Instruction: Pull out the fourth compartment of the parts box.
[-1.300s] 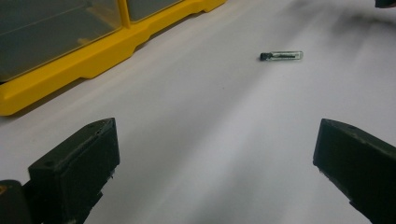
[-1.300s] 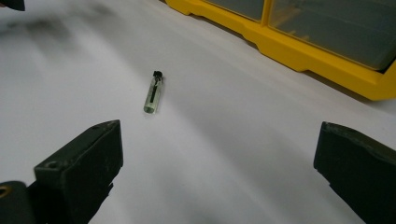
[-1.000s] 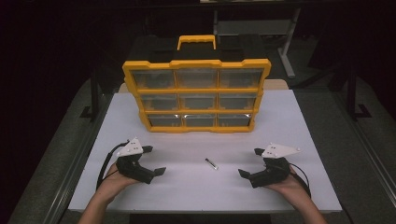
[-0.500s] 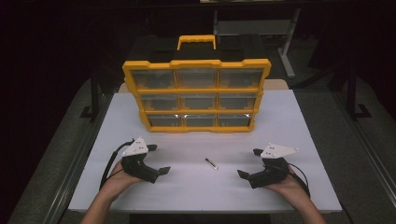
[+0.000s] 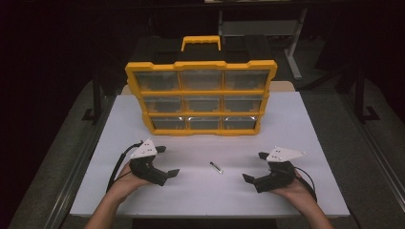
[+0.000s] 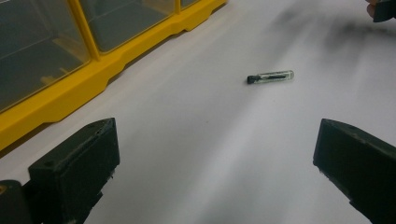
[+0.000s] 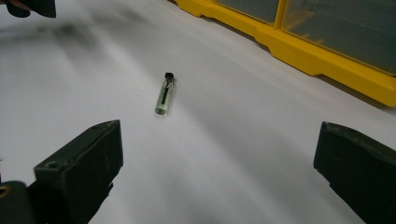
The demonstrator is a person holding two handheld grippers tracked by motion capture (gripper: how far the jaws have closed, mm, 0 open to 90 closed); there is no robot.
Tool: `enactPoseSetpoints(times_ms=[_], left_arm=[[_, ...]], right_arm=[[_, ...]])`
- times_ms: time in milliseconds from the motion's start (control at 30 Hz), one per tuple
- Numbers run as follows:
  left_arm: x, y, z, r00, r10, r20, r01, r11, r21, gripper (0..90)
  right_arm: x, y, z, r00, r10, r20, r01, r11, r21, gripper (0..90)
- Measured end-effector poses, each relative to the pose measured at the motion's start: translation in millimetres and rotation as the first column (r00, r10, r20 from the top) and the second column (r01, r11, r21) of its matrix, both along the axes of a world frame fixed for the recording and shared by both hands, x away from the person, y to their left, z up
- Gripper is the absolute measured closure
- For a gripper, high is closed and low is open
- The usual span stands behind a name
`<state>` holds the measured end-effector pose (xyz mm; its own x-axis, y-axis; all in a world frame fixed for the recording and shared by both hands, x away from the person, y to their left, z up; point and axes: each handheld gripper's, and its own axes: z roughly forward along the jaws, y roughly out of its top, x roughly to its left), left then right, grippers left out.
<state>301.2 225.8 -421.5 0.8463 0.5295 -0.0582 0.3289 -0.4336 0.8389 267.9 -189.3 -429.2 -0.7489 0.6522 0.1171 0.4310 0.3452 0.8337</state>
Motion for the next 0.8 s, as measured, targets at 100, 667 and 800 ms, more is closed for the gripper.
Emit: enactPoseSetpoints(times_ms=[100,667,800], left_arm=[[1.0,-0.4,-0.2,1.0000,-0.003,0.000,0.003,1.0000,0.001,0.5],[7.9,-11.4,3.6,1.0000,-0.009,0.001,0.009,1.0000,-0.001,0.4],[9.0,-14.0,4.2,0.9999,-0.010,0.002,0.010,0.9998,-0.018,0.5]], right_arm=[[0.0,-0.5,0.2,1.0000,-0.002,0.002,0.002,1.000,0.001,0.9],[0.3,-0.6,-0.3,1.0000,0.002,0.002,-0.002,1.000,0.003,0.9],[0.4,-0.7,-0.4,1.0000,0.000,0.003,0.000,1.000,0.006,0.9]])
